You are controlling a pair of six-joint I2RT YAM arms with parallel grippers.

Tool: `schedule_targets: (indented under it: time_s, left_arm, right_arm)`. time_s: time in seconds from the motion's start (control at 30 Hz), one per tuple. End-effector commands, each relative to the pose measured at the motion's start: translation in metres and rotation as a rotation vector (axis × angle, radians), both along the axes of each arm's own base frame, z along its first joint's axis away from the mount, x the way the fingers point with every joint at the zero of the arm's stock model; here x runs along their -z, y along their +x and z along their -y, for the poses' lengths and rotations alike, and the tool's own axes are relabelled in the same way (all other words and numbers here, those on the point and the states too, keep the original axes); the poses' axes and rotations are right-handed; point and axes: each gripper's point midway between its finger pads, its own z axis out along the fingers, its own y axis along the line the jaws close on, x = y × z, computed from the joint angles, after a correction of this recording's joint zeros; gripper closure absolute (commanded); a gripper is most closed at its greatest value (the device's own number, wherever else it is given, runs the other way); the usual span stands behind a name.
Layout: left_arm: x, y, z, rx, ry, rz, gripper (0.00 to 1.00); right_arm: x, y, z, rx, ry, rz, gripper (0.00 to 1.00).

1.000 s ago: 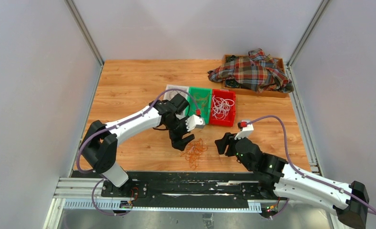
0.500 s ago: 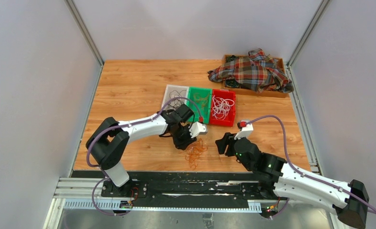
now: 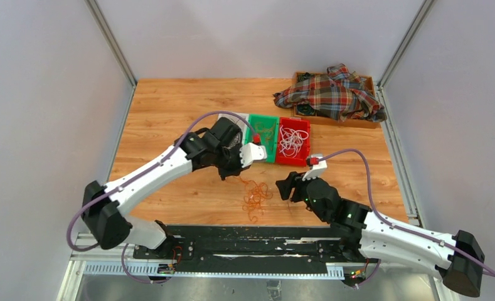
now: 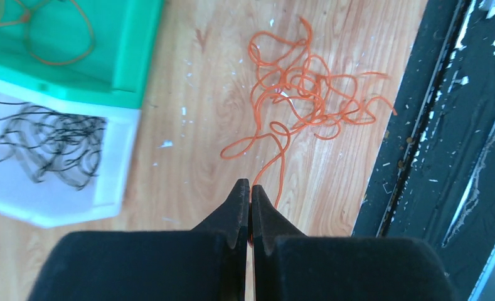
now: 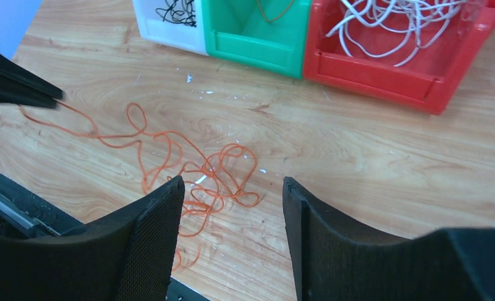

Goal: Untangle the cables

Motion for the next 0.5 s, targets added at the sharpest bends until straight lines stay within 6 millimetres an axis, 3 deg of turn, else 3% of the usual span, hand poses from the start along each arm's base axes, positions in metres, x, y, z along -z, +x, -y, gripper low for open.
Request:
schedule_targets:
  time_s: [0.0, 0.3, 0.47]
  left_arm:
    - [-0.039, -0.015, -0.017, 0.022, -0.013, 0.026, 0.99]
    - [-0.15, -0.006, -0.016, 0.015, -0.155, 0.221, 0.99]
    - [-0.186, -0.013, -0.018, 0.036, -0.223, 0.28, 1.0]
  right_arm:
    - [-0.033, 0.006, -0.026, -0.102, 0.042, 0.1, 0.41]
    - [-0.084, 0.002, -0.088, -0.373, 0.081, 0.295, 0.4]
    - [-0.12, 0.011, -0.112, -0.403, 0.097, 0.358, 0.39]
